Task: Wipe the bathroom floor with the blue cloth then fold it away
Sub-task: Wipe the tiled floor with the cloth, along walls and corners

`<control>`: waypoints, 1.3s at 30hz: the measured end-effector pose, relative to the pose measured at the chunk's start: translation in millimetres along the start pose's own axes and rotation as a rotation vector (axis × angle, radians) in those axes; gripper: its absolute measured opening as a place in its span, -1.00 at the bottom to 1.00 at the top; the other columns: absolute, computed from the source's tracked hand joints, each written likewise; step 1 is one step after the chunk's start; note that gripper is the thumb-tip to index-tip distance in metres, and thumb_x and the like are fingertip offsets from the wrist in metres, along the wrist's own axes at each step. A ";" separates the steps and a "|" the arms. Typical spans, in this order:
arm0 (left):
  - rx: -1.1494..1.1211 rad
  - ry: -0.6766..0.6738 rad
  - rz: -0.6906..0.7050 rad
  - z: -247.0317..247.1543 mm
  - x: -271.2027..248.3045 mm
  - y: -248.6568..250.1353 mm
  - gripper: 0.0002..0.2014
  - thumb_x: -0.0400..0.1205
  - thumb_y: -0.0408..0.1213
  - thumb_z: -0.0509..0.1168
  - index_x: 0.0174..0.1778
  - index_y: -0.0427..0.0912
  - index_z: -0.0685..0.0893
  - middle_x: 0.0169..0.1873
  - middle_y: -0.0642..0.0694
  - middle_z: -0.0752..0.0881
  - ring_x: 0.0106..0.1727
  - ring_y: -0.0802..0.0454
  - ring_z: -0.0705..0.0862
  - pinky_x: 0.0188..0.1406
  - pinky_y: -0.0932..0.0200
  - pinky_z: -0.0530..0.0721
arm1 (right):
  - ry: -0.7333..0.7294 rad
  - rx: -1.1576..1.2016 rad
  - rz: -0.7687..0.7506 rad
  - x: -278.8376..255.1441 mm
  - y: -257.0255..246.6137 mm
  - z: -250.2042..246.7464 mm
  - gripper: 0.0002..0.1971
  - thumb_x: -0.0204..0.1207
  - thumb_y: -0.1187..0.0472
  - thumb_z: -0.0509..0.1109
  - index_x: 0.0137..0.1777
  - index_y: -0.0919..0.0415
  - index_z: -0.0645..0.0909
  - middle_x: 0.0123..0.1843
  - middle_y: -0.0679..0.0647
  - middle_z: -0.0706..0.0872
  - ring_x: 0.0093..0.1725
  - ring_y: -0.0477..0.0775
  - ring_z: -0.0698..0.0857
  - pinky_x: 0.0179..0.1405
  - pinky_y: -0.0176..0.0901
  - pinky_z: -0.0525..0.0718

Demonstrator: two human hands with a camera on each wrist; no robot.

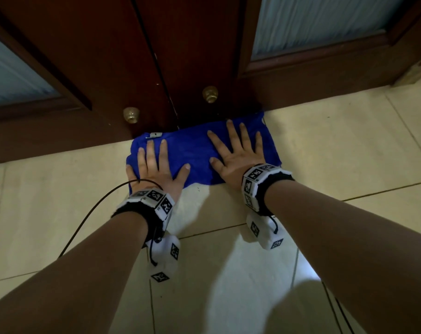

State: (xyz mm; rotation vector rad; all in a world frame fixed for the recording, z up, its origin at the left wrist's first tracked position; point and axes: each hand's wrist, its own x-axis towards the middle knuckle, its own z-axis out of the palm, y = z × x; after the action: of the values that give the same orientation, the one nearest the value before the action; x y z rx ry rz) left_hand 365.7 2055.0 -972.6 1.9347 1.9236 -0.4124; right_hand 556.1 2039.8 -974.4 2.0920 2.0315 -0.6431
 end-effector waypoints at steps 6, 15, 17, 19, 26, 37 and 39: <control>0.001 -0.007 0.010 1.4 -3.8 0.4 -0.22 0.64 0.37 -0.23 0.66 0.12 -0.40 0.64 0.07 -0.45 0.67 0.00 -0.39 0.62 -0.26 -0.28 | 0.027 -0.003 0.005 -1.7 0.4 4.3 -0.37 0.68 -0.30 -0.17 0.65 -0.32 -0.40 0.69 -0.01 -0.50 0.68 0.21 -0.41 0.57 0.35 -0.44; -0.007 0.030 0.080 14.9 -24.1 -7.7 -0.22 0.64 0.36 -0.22 0.65 0.12 -0.41 0.64 0.08 -0.46 0.67 0.00 -0.39 0.62 -0.26 -0.28 | 0.055 0.000 -0.005 -27.9 2.0 14.8 -0.37 0.69 -0.29 -0.20 0.64 -0.30 -0.44 0.69 -0.01 -0.51 0.68 0.19 -0.42 0.58 0.34 -0.45; -0.020 0.071 0.113 21.3 -32.4 -10.3 -0.23 0.64 0.35 -0.22 0.66 0.13 -0.39 0.64 0.09 -0.44 0.67 0.00 -0.38 0.63 -0.26 -0.29 | 0.054 -0.004 -0.009 -35.5 2.9 18.9 -0.36 0.68 -0.29 -0.21 0.63 -0.30 -0.46 0.69 -0.01 -0.52 0.67 0.20 -0.43 0.57 0.35 -0.46; -0.029 0.084 0.132 27.1 -40.8 -13.4 -0.25 0.64 0.34 -0.25 0.65 0.13 -0.40 0.63 0.11 -0.46 0.67 0.01 -0.39 0.63 -0.25 -0.30 | 0.048 -0.007 -0.015 -42.0 4.4 23.7 -0.36 0.68 -0.30 -0.22 0.62 -0.31 -0.49 0.68 -0.01 -0.54 0.67 0.20 -0.44 0.56 0.35 -0.48; -0.013 0.088 0.127 41.3 -62.6 -17.8 -0.23 0.53 0.38 -0.45 0.62 0.15 -0.47 0.61 0.10 -0.51 0.66 0.02 -0.42 0.61 -0.23 -0.35 | 0.032 0.002 -0.016 -65.2 4.1 32.5 -0.36 0.68 -0.30 -0.23 0.60 -0.30 -0.54 0.66 -0.01 -0.58 0.66 0.19 -0.47 0.56 0.37 -0.46; -0.024 0.135 0.140 92.8 -136.2 -27.3 -0.26 0.66 0.30 -0.26 0.65 -0.07 0.24 0.63 -0.15 0.32 0.58 -0.17 0.28 0.49 -0.28 0.11 | -0.030 0.039 0.010 -150.6 1.1 62.5 -0.33 0.65 -0.31 -0.24 0.57 -0.28 -0.60 0.62 0.00 -0.65 0.62 0.17 -0.53 0.54 0.33 -0.50; -0.017 0.130 0.159 103.8 -160.4 -28.6 -0.25 0.66 0.29 -0.29 0.64 -0.09 0.26 0.61 -0.20 0.35 0.57 -0.23 0.34 0.50 -0.35 0.13 | 0.022 0.034 0.022 -174.1 -1.6 74.8 -0.32 0.65 -0.30 -0.17 0.67 -0.25 -0.39 0.72 0.07 -0.42 0.70 0.24 -0.33 0.59 0.34 -0.33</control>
State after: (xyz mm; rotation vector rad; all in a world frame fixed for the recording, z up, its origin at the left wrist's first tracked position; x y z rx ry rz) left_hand 339.9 1864.5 -992.0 2.1313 1.8258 -0.2292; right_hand 542.1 1850.8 -970.6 2.1464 2.0204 -0.6585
